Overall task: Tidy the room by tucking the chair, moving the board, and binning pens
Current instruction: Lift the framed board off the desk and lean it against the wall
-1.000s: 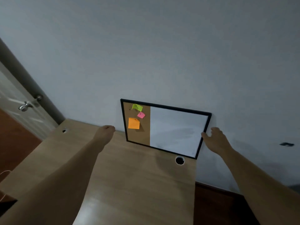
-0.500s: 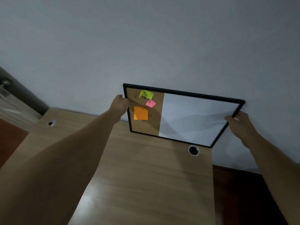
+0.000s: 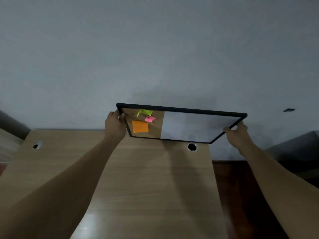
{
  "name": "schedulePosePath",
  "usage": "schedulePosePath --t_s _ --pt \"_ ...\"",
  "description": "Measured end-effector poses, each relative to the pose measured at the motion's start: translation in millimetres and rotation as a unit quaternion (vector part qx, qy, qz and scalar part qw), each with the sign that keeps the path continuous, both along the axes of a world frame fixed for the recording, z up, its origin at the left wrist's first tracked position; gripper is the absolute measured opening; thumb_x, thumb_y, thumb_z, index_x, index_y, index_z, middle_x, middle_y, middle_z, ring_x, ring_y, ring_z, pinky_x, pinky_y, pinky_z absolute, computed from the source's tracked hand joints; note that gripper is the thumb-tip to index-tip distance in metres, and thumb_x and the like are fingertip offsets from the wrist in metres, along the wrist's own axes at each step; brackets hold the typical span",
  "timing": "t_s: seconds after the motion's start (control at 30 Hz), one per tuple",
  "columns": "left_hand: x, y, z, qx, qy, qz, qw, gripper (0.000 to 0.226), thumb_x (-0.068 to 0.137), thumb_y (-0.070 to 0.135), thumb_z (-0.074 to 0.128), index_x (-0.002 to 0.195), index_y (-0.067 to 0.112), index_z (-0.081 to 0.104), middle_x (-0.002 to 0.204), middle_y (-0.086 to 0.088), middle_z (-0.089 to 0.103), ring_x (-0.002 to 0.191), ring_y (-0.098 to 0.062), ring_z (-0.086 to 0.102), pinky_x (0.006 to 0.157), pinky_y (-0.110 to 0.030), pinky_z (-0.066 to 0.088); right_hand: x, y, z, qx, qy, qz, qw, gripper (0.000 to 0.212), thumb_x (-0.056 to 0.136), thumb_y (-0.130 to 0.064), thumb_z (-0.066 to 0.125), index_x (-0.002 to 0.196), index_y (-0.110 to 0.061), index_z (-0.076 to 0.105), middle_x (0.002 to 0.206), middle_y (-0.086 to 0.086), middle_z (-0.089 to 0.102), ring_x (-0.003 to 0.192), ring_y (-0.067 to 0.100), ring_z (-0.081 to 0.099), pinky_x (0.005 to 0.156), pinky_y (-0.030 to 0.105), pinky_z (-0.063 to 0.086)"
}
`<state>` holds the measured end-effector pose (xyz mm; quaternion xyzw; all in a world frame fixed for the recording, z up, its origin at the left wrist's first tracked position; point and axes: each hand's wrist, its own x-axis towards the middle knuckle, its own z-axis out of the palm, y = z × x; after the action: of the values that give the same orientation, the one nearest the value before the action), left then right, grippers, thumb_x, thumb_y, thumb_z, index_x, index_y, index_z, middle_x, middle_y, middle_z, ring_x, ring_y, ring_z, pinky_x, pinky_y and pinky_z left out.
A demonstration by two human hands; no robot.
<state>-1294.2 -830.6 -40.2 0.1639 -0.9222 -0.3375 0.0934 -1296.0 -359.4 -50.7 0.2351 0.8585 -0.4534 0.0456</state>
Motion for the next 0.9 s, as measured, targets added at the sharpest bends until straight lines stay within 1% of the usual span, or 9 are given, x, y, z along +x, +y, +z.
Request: schedulePosePath --t_s 0.07,0.17,0.3,0.37,0.5,0.63,0.77,0.83,0.9 --pt "6.0 12.7 8.6 0.004 0.019 -0.001 1.000 0.028 0.109 0.015 0.046 0.121 -0.001 0.066 0.116 -0.026 0.062 0.107 -0.045 0.061 0.082 -0.038 0.039 14.6 8.5 9.4 -0.004 0.012 -0.010 1.000 0.062 0.101 -0.026 0.064 0.155 -0.016 0.034 0.156 0.013 0.034 0.131 0.039 0.051 0.110 0.051 0.043" --pt "14.9 31.5 21.8 0.012 0.028 -0.008 1.000 0.028 0.101 0.004 0.047 0.119 -0.001 0.068 0.114 -0.028 0.063 0.110 -0.046 0.060 0.088 -0.042 0.044 34.6 32.0 26.1 -0.009 0.035 -0.017 0.999 0.068 0.096 -0.030 0.066 0.156 -0.022 0.034 0.156 0.007 0.037 0.129 0.037 0.056 0.111 0.054 0.047" --pt "30.4 74.5 45.3 0.031 0.042 -0.038 0.998 0.035 0.097 0.003 0.047 0.123 0.006 0.071 0.121 -0.027 0.066 0.111 -0.046 0.063 0.094 -0.044 0.048 70.9 75.5 51.6 0.000 0.068 -0.050 0.996 0.066 0.096 -0.030 0.065 0.155 -0.023 0.036 0.154 0.006 0.039 0.125 0.032 0.057 0.110 0.045 0.046" --pt "37.9 103.5 56.7 0.032 0.047 -0.064 0.996 0.034 0.099 0.005 0.048 0.123 0.007 0.071 0.123 -0.025 0.066 0.111 -0.044 0.063 0.091 -0.039 0.045 90.3 101.6 66.6 0.004 0.077 -0.076 0.994 0.064 0.097 -0.030 0.066 0.153 -0.019 0.036 0.152 0.007 0.036 0.121 0.032 0.056 0.110 0.046 0.046" --pt "52.3 165.4 80.1 0.014 0.068 -0.101 0.992 0.030 0.098 0.005 0.050 0.117 0.006 0.074 0.116 -0.022 0.070 0.109 -0.043 0.063 0.084 -0.032 0.037 121.4 164.1 90.1 -0.001 0.102 -0.109 0.989 0.062 0.097 -0.028 0.067 0.150 -0.018 0.037 0.151 0.008 0.035 0.120 0.031 0.054 0.110 0.046 0.046" --pt "65.3 230.1 98.2 0.029 0.088 -0.115 0.989 0.030 0.097 0.009 0.050 0.113 0.012 0.075 0.113 -0.013 0.075 0.103 -0.039 0.070 0.091 -0.039 0.050 145.8 241.3 101.3 -0.024 0.121 -0.113 0.986 0.068 0.085 -0.040 0.067 0.145 -0.023 0.040 0.149 0.005 0.042 0.126 0.034 0.059 0.111 0.056 0.050" --pt "83.4 301.9 113.9 0.044 0.115 -0.139 0.983 0.034 0.099 0.021 0.050 0.121 0.016 0.075 0.116 -0.010 0.077 0.100 -0.037 0.074 0.098 -0.050 0.056 171.4 326.0 99.5 -0.024 0.121 -0.119 0.985 0.071 0.083 -0.042 0.063 0.147 -0.026 0.037 0.149 0.004 0.047 0.132 0.034 0.056 0.112 0.058 0.048" --pt "90.1 337.5 119.0 0.042 0.127 -0.148 0.980 0.033 0.100 0.021 0.053 0.124 0.015 0.075 0.117 -0.010 0.078 0.099 -0.037 0.075 0.099 -0.052 0.055 182.8 362.1 101.4 -0.020 0.128 -0.111 0.985 0.068 0.085 -0.040 0.061 0.148 -0.027 0.039 0.149 0.002 0.048 0.132 0.032 0.055 0.111 0.054 0.049" --pt "94.1 368.2 121.5 0.042 0.132 -0.149 0.979 0.033 0.099 0.021 0.055 0.125 0.016 0.074 0.119 -0.010 0.078 0.100 -0.037 0.076 0.102 -0.052 0.054 192.9 387.8 110.1 -0.016 0.141 -0.105 0.984 0.060 0.090 -0.030 0.062 0.147 -0.023 0.043 0.146 0.004 0.053 0.126 0.028 0.058 0.104 0.045 0.051"
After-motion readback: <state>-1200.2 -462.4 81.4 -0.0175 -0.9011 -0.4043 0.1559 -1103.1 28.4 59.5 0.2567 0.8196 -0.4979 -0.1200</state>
